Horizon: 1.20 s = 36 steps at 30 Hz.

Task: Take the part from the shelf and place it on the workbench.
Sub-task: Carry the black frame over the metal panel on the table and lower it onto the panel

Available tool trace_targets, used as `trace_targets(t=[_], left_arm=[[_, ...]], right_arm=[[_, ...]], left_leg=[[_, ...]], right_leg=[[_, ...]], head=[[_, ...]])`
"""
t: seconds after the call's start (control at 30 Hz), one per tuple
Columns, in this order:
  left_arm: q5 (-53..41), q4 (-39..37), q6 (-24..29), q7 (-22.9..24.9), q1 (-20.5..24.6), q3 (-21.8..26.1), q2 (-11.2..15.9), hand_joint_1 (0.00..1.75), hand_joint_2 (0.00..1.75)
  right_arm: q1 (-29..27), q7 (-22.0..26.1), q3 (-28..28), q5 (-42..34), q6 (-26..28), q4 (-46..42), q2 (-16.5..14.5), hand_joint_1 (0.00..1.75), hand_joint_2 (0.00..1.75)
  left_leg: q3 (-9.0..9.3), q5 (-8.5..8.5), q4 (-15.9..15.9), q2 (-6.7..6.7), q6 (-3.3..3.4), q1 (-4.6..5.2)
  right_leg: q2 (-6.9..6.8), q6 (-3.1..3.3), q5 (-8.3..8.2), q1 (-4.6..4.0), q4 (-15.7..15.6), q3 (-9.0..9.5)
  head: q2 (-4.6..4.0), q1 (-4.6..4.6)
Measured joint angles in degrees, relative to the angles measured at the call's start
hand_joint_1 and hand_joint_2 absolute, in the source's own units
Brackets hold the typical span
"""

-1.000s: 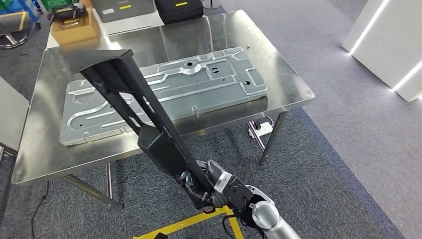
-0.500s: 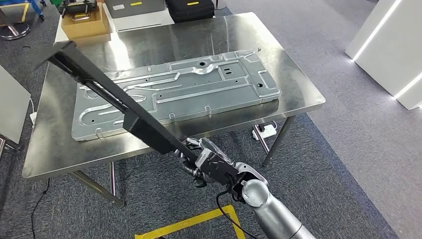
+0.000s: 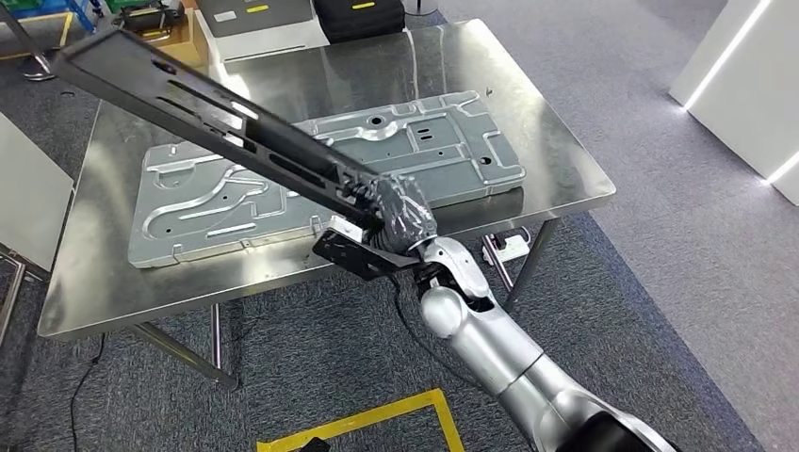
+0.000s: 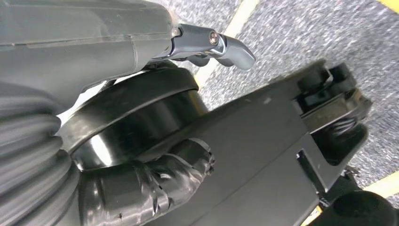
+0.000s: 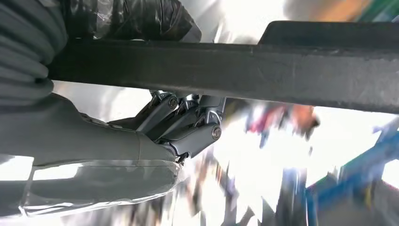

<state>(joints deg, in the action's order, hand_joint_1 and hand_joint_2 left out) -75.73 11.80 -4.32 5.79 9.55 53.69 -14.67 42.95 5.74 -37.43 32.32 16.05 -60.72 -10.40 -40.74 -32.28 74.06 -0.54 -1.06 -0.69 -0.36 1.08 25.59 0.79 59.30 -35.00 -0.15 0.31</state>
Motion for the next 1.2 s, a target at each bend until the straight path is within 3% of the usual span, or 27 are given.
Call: trace_targets(t=[0.07,0.13,0.17,0.3,0.37,0.43,0.47,0.5,0.53,0.6,0.67,0.73,0.83,0.93,1.0,1.03,1.13,1.2], left_arm=[[-0.6,0.0,-0.4,0.7,0.2,-0.8,0.0,0.00,1.75],[-1.1,0.0,-0.7,1.3,0.3,-1.7,-0.1,0.00,1.75],[-1.3,0.0,-0.9,1.6,0.4,-2.1,-0.1,0.00,1.75],[-1.4,0.0,-1.4,2.2,0.6,-3.4,-0.2,0.00,1.75],[-1.4,0.0,-1.4,2.3,0.7,-3.8,-0.3,0.00,1.75],[-1.5,0.0,-1.5,2.8,0.8,-4.0,-0.3,0.00,1.75],[-1.6,0.0,-1.6,3.3,0.9,-4.1,-0.4,0.00,1.75],[-1.7,0.0,-1.6,3.9,1.0,-4.3,-0.5,0.00,1.75],[-1.7,0.0,-1.7,4.5,1.2,-4.4,-0.6,0.00,1.75],[-1.8,0.0,-2.0,5.3,1.6,-4.7,-0.9,0.00,1.75],[-1.8,0.0,-2.1,5.6,1.8,-5.0,-1.2,0.00,1.75],[-1.8,0.0,-2.2,5.7,1.9,-5.1,-1.3,0.00,1.75],[-1.8,0.0,-2.2,5.8,2.0,-5.2,-1.3,0.00,1.75],[-1.8,0.0,-2.2,5.8,2.2,-5.2,-1.3,0.00,1.75],[-1.7,0.0,-2.2,5.7,2.5,-5.2,-1.3,0.00,1.75],[-1.8,0.0,-2.1,5.7,2.5,-5.2,-1.3,0.00,1.75],[-1.8,0.0,-2.1,5.8,2.4,-5.2,-1.2,0.00,1.75],[-1.7,0.0,-2.1,5.4,2.1,-5.2,-1.2,0.00,1.75]], right_arm=[[2.9,-2.3,-0.1,8.0,4.8,4.7,-1.3,1.75,1.75],[5.9,-4.7,-0.2,15.5,8.6,10.1,-2.6,1.75,1.75],[7.3,-6.1,-0.2,19.4,10.5,12.8,-3.0,1.75,1.75],[10.9,-9.7,-0.2,30.0,14.4,22.0,-4.1,1.75,1.75],[11.9,-9.9,-0.2,31.2,14.9,24.9,-4.4,1.75,1.75],[12.3,-10.4,-0.2,31.8,15.3,26.9,-4.4,1.75,1.75],[12.3,-11.1,-0.2,32.4,15.4,27.7,-4.4,1.75,1.75],[12.5,-12.0,-0.2,33.3,15.4,28.6,-4.4,1.75,1.75],[12.7,-13.0,-0.2,34.5,15.4,29.4,-4.4,1.75,1.75],[13.4,-14.5,-0.2,37.1,15.5,31.0,-4.4,1.75,1.75],[14.3,-15.6,-0.1,39.9,15.6,32.5,-4.4,1.75,1.75],[15.0,-16.4,-0.1,42.0,15.6,33.8,-4.3,1.75,1.75],[15.4,-16.9,0.1,43.1,15.6,35.1,-4.1,1.75,1.75],[15.6,-17.0,0.4,43.4,15.6,36.0,-4.1,1.75,1.75],[15.5,-17.0,0.6,43.5,15.5,36.6,-4.1,1.75,1.75],[15.5,-17.1,0.6,43.5,15.4,36.9,-4.1,1.75,1.75],[15.5,-17.1,0.7,43.6,15.3,37.4,-4.1,1.75,1.75],[15.6,-17.1,0.9,43.7,15.3,37.6,-4.0,1.75,1.75]], left_leg=[[2.25,4.23,-5.7,0.22,-0.08,-0.30],[4.91,6.82,-12.1,0.38,0.14,-0.29],[5.48,7.05,-13.8,0.36,0.45,-0.18],[5.80,6.92,-15.0,0.08,2.10,-0.02],[6.03,7.02,-15.2,0.12,2.92,-0.05],[6.07,6.92,-15.2,0.13,3.36,0.14],[6.11,6.87,-15.2,0.08,3.45,0.25],[6.18,6.82,-15.2,0.00,3.53,0.36],[6.28,6.76,-15.2,-0.10,3.57,0.47],[6.49,6.56,-15.1,-0.24,3.51,0.68],[6.46,6.38,-15.1,-0.25,3.19,0.89],[6.43,6.29,-15.2,-0.17,2.71,0.93],[5.83,5.31,-13.8,0.05,1.90,0.90],[0.74,1.95,-4.0,0.11,1.15,0.62],[-1.89,1.55,0.2,0.13,0.56,0.33],[-1.75,3.00,-0.8,0.15,0.31,0.14],[2.06,9.11,-10.8,0.26,-0.15,-0.41],[3.32,9.37,-13.9,0.25,0.40,-0.23]], right_leg=[[0.12,-0.14,0.17,0.06,0.2,0.13],[0.28,-0.60,0.31,-0.09,0.5,-0.11],[0.27,-0.91,0.27,-0.17,0.6,-0.34],[-0.02,-2.00,0.68,-0.11,1.2,-0.90],[0.09,-2.35,3.14,-0.01,5.8,-3.14],[0.21,-2.49,6.12,-0.05,13.5,-7.10],[0.25,-2.48,6.57,-0.06,16.1,-8.61],[0.26,-2.37,5.98,-0.07,16.7,-9.25],[0.28,-2.14,4.35,-0.12,15.1,-8.75],[0.32,-1.36,0.17,-0.47,7.6,-5.56],[0.33,-0.72,-1.72,-0.91,1.7,-2.88],[0.36,-0.48,-1.56,-1.12,0.3,-2.23],[0.44,0.18,-1.20,-0.54,-0.9,-1.22],[0.22,0.89,-0.42,-0.48,-1.3,0.11],[0.04,0.67,-0.15,-0.43,-1.1,1.01],[0.08,0.51,0.16,-0.32,-0.9,1.41],[0.46,-0.27,1.42,-0.07,-0.1,2.09],[0.62,-0.86,1.81,-0.19,0.3,1.75]], head=[[0.00,0.00],[0.00,0.01],[0.00,0.01],[0.00,0.02],[0.00,0.04],[0.00,0.04],[0.00,0.04],[0.00,0.04],[0.00,0.04],[0.00,0.04],[0.00,0.03],[0.00,0.03],[0.01,-0.01],[0.00,-0.05],[0.00,-0.03],[0.00,-0.04],[0.00,-0.04],[0.00,-0.03]])
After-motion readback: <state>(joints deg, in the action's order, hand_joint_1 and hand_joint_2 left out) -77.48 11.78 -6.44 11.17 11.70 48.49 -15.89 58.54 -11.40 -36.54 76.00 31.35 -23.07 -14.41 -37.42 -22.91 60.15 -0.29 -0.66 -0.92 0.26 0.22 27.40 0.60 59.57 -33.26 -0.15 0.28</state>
